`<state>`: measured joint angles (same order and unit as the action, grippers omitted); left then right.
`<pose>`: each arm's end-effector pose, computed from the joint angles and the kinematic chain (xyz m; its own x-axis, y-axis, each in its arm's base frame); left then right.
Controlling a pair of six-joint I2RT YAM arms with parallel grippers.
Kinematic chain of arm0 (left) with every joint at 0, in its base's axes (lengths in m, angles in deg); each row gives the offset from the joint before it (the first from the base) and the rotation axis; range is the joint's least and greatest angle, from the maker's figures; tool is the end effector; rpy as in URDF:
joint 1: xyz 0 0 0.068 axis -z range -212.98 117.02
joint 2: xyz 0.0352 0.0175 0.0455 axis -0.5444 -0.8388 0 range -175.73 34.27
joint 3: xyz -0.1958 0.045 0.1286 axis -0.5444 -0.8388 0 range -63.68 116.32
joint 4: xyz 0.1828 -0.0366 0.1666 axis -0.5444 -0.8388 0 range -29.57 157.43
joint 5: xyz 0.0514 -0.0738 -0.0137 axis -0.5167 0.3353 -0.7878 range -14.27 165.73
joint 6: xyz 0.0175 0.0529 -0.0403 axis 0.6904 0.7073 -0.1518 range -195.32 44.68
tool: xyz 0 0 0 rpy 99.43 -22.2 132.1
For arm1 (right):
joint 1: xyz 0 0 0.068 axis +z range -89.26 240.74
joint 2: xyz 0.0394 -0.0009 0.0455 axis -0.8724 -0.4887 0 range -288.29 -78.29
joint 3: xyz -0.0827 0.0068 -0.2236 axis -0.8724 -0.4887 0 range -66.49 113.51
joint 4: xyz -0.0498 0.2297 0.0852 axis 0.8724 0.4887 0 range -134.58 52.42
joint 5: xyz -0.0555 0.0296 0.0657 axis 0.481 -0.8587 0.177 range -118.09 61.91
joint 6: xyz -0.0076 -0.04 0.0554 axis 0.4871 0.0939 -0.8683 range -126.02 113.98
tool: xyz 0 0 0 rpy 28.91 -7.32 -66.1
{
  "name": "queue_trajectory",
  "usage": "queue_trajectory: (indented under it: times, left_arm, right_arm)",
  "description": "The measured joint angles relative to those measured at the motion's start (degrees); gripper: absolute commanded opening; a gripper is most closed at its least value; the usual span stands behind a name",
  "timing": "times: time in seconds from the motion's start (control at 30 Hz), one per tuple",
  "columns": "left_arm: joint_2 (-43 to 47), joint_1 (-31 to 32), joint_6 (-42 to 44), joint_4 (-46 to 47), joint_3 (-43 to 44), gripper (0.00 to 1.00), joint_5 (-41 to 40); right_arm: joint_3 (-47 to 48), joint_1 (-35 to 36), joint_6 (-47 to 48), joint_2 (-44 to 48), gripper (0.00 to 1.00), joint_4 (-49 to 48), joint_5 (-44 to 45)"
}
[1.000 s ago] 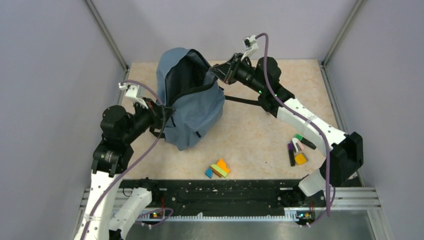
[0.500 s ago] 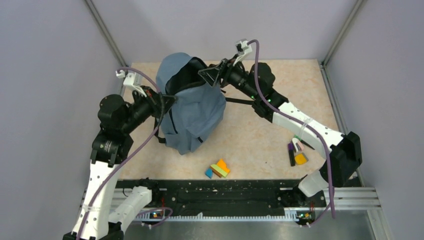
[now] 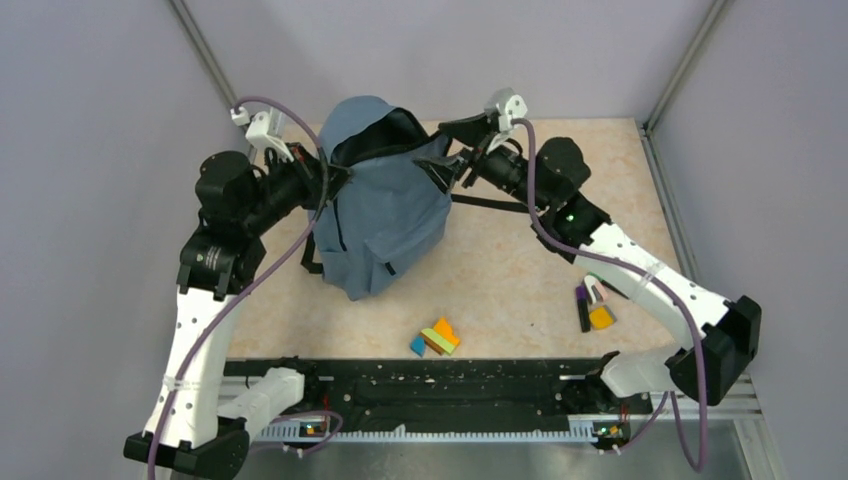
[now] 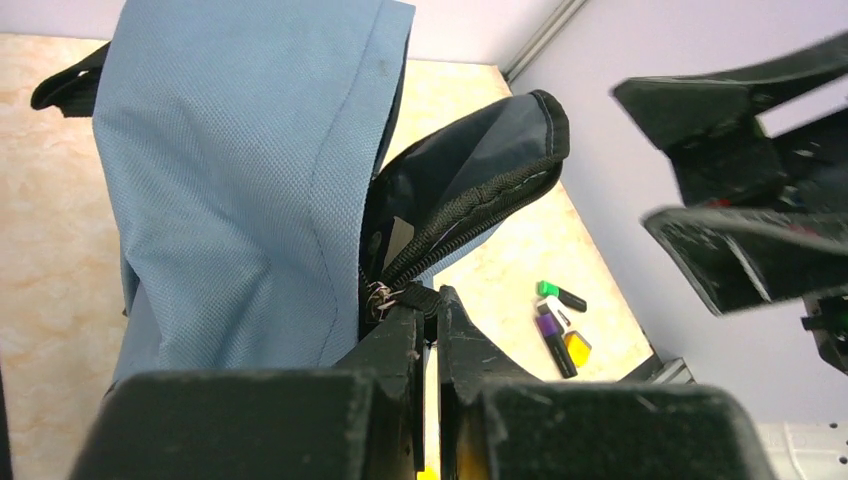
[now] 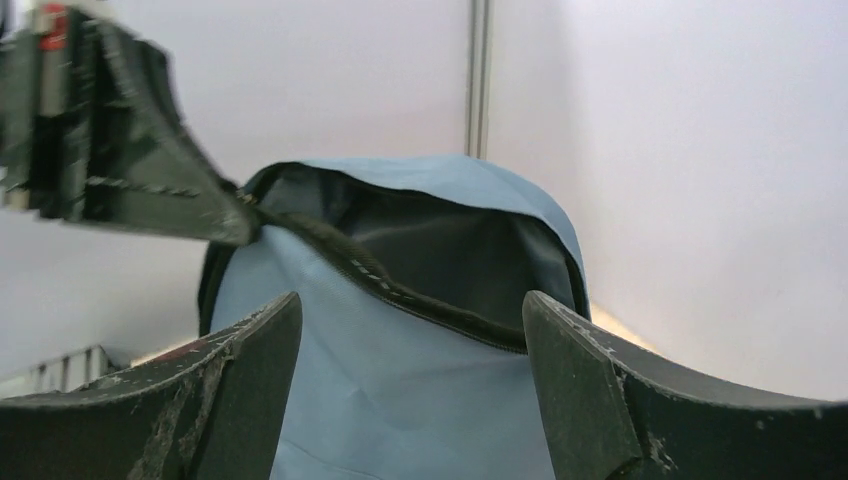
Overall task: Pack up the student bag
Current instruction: Zip the student bag at the center of the board.
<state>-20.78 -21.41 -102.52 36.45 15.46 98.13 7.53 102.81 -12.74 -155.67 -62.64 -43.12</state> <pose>0.1933 -0.0613 0.4355 -0.3587 -0.3579 -0.8621 0.4407 0.7492 -0.4945 0.2350 0.2314 0.4150 0.0896 0.2330 -0.9683 -0.8496 0.5253 0.0478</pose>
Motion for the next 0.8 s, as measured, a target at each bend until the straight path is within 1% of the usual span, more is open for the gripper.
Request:
queue_trajectory:
  times: [0.2, 0.33, 0.43, 0.57, 0.6, 0.63, 0.67, 0.73, 0.77, 0.8]
  left_arm:
    - [-1.7, 0.0, -1.5, 0.1, 1.0, 0.0, -0.3]
    - [-1.6, 0.0, -1.4, 0.5, 0.6, 0.0, -0.1]
    - [-0.9, 0.0, -1.2, 0.9, -0.4, 0.0, 0.2]
    - [0.5, 0.0, -0.9, 1.0, -1.8, 0.0, 0.8]
    - [0.9, 0.0, -0.6, 1.0, -2.1, 0.0, 0.9]
    - [1.1, 0.0, -0.4, 1.0, -2.4, 0.0, 1.0]
    - [1.5, 0.0, 0.0, 1.1, -2.8, 0.0, 1.3]
    - [2.1, 0.0, 0.8, 1.3, -3.6, 0.0, 2.1]
    - [2.4, 0.0, 1.4, 1.5, -4.0, 0.02, 2.5]
    - [3.0, 0.0, 2.3, 1.7, -4.7, 0.17, 3.0]
  right_arm:
    - [-1.9, 0.1, 11.3, 3.7, 0.81, -2.6, -8.8]
    - [-5.4, 1.0, 17.5, 4.9, 0.84, -4.0, -13.6]
    - [-6.7, 3.2, 23.6, 4.6, 0.84, -2.6, -15.8]
    - [-4.8, 4.5, 29.9, 2.1, 0.84, 0.9, -17.0]
    - [-3.8, 4.5, 31.1, 1.1, 0.84, 1.8, -17.0]
    - [-2.9, 4.4, 32.2, 0.0, 0.8, 2.4, -16.9]
    - [-2.1, 4.4, 33.0, -1.0, 0.68, 2.9, -16.7]
    - [-0.3, 4.4, 34.6, -3.2, 0.25, 4.2, -16.1]
    - [0.4, 4.4, 35.0, -4.1, 0.03, 4.6, -15.8]
    - [1.2, 4.4, 35.2, -5.0, 0.0, 4.9, -15.1]
